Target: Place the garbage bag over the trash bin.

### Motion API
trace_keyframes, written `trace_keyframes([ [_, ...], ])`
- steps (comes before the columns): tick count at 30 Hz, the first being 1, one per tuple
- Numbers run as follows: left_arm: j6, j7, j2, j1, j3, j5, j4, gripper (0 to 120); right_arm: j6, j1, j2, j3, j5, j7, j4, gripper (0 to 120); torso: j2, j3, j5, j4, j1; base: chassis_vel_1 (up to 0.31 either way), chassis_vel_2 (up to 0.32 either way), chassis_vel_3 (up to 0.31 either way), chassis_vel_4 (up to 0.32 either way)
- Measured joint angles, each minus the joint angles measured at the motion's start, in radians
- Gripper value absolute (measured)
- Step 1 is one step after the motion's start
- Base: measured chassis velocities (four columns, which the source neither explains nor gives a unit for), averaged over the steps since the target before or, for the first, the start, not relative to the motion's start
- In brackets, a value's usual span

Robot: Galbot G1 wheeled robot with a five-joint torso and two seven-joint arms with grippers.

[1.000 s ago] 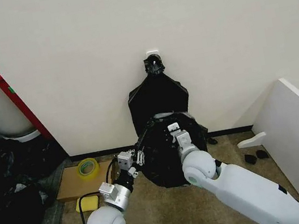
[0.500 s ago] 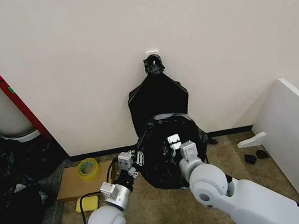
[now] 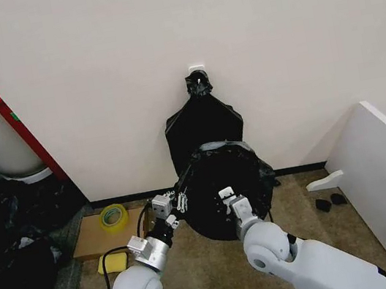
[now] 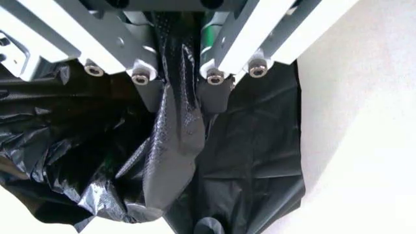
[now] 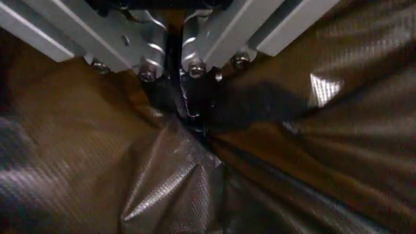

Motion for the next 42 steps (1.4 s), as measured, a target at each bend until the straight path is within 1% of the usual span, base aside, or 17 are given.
trace_keyframes([
  [6,0.000,0.000,-0.001,0.000,0.000,0.002,0.000,5,0.023,-0.020,-0.007,-0.001,-0.004,-0.015,0.034,0,0.000,0.000,-0.0001,-0.0001,0.000,0.000,0.000,0.000,0.000],
  [8,0.001,0.000,-0.001,0.001,0.001,0.003,0.000,5,0.073,-0.030,-0.009,0.000,-0.001,-0.052,0.055,0,0.000,0.000,-0.0001,-0.0001,0.000,0.000,0.000,0.000,0.000],
  [9,0.001,0.000,-0.001,0.001,0.001,0.003,0.000,5,0.073,-0.030,-0.009,0.000,-0.001,-0.052,0.055,0,0.000,0.000,-0.0001,-0.0001,0.000,0.000,0.000,0.000,0.000],
  [10,0.003,0.000,-0.001,0.002,0.001,0.005,0.002,5,0.136,-0.036,-0.010,0.004,0.007,-0.096,0.073,0,0.000,0.000,0.0000,0.0000,0.000,0.000,0.000,0.000,0.000],
  [12,0.004,-0.001,-0.001,0.004,0.002,0.010,0.005,5,0.183,-0.035,-0.005,0.010,0.012,-0.119,0.079,0,0.000,0.000,-0.0002,0.0000,0.000,0.000,0.000,0.000,0.000],
  [15,0.005,-0.001,-0.002,0.007,0.002,0.015,0.005,5,0.217,-0.021,0.007,0.019,0.001,-0.127,0.069,0,0.000,0.000,0.0000,0.0000,0.000,0.000,0.000,0.000,0.000],
  [17,0.006,-0.002,-0.002,0.009,0.002,0.017,0.005,5,0.211,-0.011,0.014,0.023,-0.017,-0.120,0.055,0,0.000,0.000,-0.0002,0.0000,0.000,0.000,0.000,0.000,0.000],
  [18,0.006,-0.002,-0.004,0.013,0.002,0.020,0.004,5,0.182,0.005,0.025,0.023,-0.046,-0.098,0.027,0,0.000,0.000,-0.0001,0.0001,0.000,0.000,0.000,0.000,0.000],
  [19,0.006,-0.002,-0.004,0.013,0.002,0.020,0.004,5,0.182,0.005,0.025,0.023,-0.046,-0.098,0.027,0,0.000,0.000,-0.0001,0.0001,0.000,0.000,0.000,0.000,0.000],
  [21,0.007,-0.002,-0.005,0.019,0.003,0.024,-0.002,5,0.095,0.044,0.041,0.014,-0.060,-0.057,-0.042,0,0.000,0.000,-0.0001,-0.0001,0.000,0.000,0.000,0.000,0.000],
  [23,0.007,-0.002,-0.005,0.020,0.004,0.025,-0.010,5,0.058,0.076,0.060,0.004,-0.004,-0.025,-0.086,0,0.000,0.000,-0.0002,0.0000,0.000,0.000,0.000,0.000,0.000],
  [26,0.008,-0.002,-0.005,0.023,0.003,0.024,-0.020,5,0.048,0.100,0.079,-0.004,0.025,-0.013,-0.123,0,0.000,0.000,0.0000,0.0001,0.000,0.000,0.000,0.000,0.000],
  [30,0.009,-0.002,-0.003,0.027,0.004,0.024,-0.030,5,0.051,0.125,0.096,-0.009,-0.012,-0.014,-0.191,0,0.000,0.000,-0.0001,0.0001,0.000,0.000,0.000,0.000,0.000],
  [35,0.009,-0.002,-0.002,0.027,0.003,0.023,-0.031,5,0.073,0.119,0.084,0.000,-0.080,-0.029,-0.199,0,0.000,0.000,-0.0001,0.0001,0.000,0.000,0.000,0.000,0.000],
  [37,0.009,-0.001,-0.002,0.025,0.001,0.022,-0.027,5,0.083,0.100,0.068,0.003,-0.112,-0.039,-0.177,0,0.000,0.000,0.0001,-0.0002,0.000,0.000,0.000,0.000,0.000],
  [41,0.009,-0.002,-0.004,0.022,0.000,0.022,-0.016,5,0.084,0.063,0.043,0.010,-0.154,-0.043,-0.132,0,0.000,0.000,-0.0001,-0.0001,0.000,0.000,0.000,0.000,0.000],
  [42,0.009,-0.004,-0.007,0.020,0.000,0.022,-0.010,5,0.084,0.039,0.029,0.020,-0.195,-0.048,-0.109,0,0.000,0.000,0.0001,0.0000,0.000,0.000,0.000,0.000,0.000],
])
